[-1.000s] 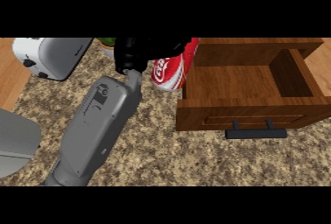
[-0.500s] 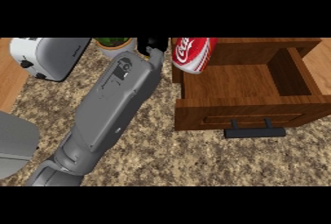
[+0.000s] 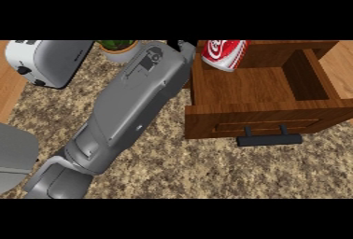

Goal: Pick up the can, place it into the drawer and close the drawer

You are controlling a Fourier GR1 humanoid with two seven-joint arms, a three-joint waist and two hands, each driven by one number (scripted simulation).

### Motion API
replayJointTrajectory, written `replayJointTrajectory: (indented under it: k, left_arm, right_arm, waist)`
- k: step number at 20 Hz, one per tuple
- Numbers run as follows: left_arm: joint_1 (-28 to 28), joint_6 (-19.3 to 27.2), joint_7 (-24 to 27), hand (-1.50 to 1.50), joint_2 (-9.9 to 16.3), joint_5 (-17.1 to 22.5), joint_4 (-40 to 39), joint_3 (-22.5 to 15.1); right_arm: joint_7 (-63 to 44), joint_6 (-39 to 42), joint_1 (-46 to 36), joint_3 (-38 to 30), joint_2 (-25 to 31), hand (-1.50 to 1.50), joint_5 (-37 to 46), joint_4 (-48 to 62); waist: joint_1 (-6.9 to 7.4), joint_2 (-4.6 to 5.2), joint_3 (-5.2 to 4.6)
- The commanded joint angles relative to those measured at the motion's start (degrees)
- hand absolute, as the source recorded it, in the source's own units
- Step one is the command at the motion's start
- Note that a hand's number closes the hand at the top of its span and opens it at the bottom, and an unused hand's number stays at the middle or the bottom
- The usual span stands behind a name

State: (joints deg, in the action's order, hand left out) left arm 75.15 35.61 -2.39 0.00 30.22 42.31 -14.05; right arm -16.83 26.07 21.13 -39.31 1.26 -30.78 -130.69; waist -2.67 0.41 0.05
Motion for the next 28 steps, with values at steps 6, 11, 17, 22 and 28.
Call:
replayJointTrajectory:
  k: [6, 11, 17, 22, 28]
  left_arm:
    - [3.9, 3.9, 4.7, 1.5, 0.0, 10.2, -7.7, -7.9]
    - [5.0, 1.6, 5.7, 1.5, 0.0, 12.7, -11.6, -9.2]
    - [5.6, 3.4, 6.8, 1.5, 0.0, 15.8, -15.0, -14.1]
    - [6.4, 6.6, 7.2, -1.5, 0.0, 18.7, -15.4, -16.8]
    - [5.8, 8.7, 9.8, -1.5, 0.0, 21.1, -17.1, -18.4]
  right_arm:
    - [-1.1, 0.4, 1.6, 2.5, -1.2, -1.5, -0.8, -3.2]
    - [0.2, 0.6, 0.1, 1.3, -0.2, -1.5, 0.8, -0.1]
    - [-0.9, 0.2, 0.3, 1.4, 0.5, -1.5, -0.7, -1.6]
    - [-4.3, -3.4, -3.2, 1.9, 2.4, -1.5, -1.0, -2.0]
    - [-3.1, -1.9, -2.3, 3.0, 0.6, -1.5, 0.6, -2.3]
  waist:
    - [-1.88, 0.24, 0.04]
    - [-1.02, 0.23, 0.04]
    - [-2.39, 0.52, 0.07]
    - [-2.39, 0.64, 0.04]
    - [-2.85, 0.79, 0.07]
